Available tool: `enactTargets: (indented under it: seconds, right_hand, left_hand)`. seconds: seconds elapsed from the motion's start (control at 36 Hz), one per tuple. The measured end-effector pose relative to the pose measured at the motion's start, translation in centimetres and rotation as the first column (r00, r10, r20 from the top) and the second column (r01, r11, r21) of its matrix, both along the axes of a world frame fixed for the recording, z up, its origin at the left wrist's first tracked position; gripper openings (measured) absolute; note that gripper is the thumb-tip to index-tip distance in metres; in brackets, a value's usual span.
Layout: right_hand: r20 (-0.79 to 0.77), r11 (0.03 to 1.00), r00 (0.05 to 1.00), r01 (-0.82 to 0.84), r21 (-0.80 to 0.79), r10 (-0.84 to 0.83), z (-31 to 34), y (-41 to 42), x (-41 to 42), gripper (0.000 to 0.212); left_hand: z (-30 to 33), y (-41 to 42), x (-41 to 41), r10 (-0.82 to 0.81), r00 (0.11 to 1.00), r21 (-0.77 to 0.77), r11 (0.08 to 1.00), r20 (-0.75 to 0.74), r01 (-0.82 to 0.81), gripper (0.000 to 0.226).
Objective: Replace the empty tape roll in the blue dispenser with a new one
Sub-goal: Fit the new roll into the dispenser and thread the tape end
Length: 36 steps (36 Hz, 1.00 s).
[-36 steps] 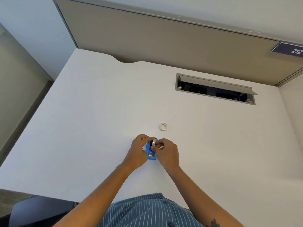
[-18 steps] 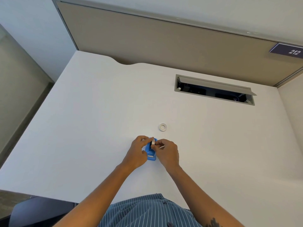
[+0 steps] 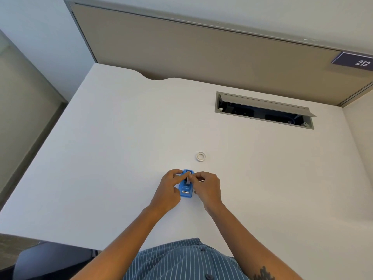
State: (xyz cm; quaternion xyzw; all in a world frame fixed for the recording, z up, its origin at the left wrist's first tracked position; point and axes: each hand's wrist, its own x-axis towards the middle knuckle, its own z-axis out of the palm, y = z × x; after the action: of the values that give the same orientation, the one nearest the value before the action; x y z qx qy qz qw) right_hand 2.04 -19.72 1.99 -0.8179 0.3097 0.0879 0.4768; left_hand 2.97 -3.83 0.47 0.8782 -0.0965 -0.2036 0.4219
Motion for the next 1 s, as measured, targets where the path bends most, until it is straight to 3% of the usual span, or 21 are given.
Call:
enactTargets:
  seconds: [0.75, 1.0]
  right_hand:
    - [-0.038, 0.991, 0.997, 0.075, 0.114, -0.071, 0.3, 0.1, -0.4, 0.019]
    - [-0.034, 0.989, 0.997, 0.079, 0.125, -0.076, 0.4, 0.0, -0.5, 0.016]
  left_hand:
    - [-0.1, 0.0, -1.6, 0.004, 0.995, 0.028, 1.0, 0.096, -0.007, 0.061]
    - [-0.2, -0.4, -1.2, 0.191, 0.977, -0.133, 0.975, 0.095, -0.177, 0.028]
